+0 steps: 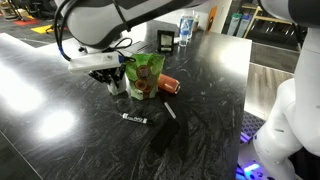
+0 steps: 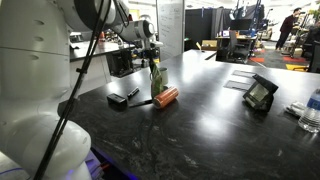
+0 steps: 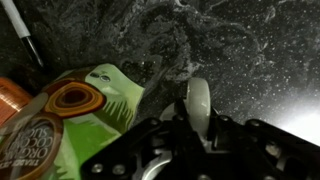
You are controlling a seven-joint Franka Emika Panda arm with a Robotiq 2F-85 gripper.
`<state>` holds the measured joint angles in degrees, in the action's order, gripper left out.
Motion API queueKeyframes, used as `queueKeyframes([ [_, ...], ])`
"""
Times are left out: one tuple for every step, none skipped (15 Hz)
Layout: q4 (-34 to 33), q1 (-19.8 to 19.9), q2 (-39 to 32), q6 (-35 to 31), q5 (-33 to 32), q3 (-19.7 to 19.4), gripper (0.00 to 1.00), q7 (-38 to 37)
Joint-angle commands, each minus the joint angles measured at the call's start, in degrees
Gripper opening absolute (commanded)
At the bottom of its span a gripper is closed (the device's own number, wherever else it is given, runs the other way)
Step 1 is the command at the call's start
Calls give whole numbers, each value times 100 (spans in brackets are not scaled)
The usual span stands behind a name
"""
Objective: Move the white mug to the right
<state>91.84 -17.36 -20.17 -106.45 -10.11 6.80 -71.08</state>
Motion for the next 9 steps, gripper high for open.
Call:
queueKeyframes([
  [-48, -57, 408, 518, -337, -90, 5, -18],
  [-80, -44, 497, 634, -425, -79, 5, 24],
  [-133, -29, 584, 725, -507, -60, 5, 92],
  [-191, -13, 662, 771, -573, -34, 5, 160],
  [-315, -8, 729, 867, -674, -19, 5, 233],
  [-402, 5, 774, 910, -742, -5, 5, 302],
  [-536, 17, 797, 962, -806, 8, 5, 389],
  [-656, 22, 805, 1020, -880, 14, 5, 453],
  [-783, 32, 813, 1077, -934, 19, 5, 532],
])
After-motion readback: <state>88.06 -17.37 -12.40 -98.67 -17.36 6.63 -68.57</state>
